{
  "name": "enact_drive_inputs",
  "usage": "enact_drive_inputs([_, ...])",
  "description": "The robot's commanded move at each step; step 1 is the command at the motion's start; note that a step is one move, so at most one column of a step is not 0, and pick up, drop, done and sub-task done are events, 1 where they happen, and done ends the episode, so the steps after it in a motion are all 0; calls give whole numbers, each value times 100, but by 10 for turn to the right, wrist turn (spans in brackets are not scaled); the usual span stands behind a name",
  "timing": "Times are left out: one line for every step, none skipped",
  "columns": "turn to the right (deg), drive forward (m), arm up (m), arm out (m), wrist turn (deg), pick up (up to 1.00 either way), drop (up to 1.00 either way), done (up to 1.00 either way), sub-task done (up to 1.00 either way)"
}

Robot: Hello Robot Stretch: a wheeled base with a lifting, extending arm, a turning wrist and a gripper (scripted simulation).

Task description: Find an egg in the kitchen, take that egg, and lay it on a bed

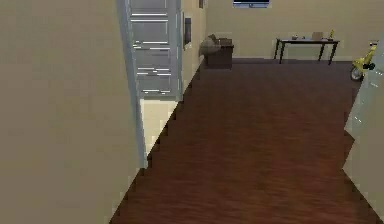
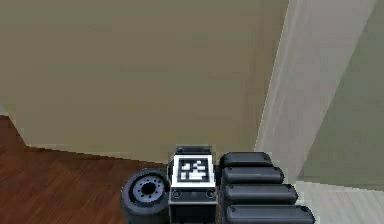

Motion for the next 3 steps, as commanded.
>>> enact_drive_inputs([-30,0,0,0,0,0,0,0,0])
enact_drive_inputs([0,100,0,0,0,0,0,0,0])
enact_drive_inputs([0,75,0,0,0,0,0,0,0])
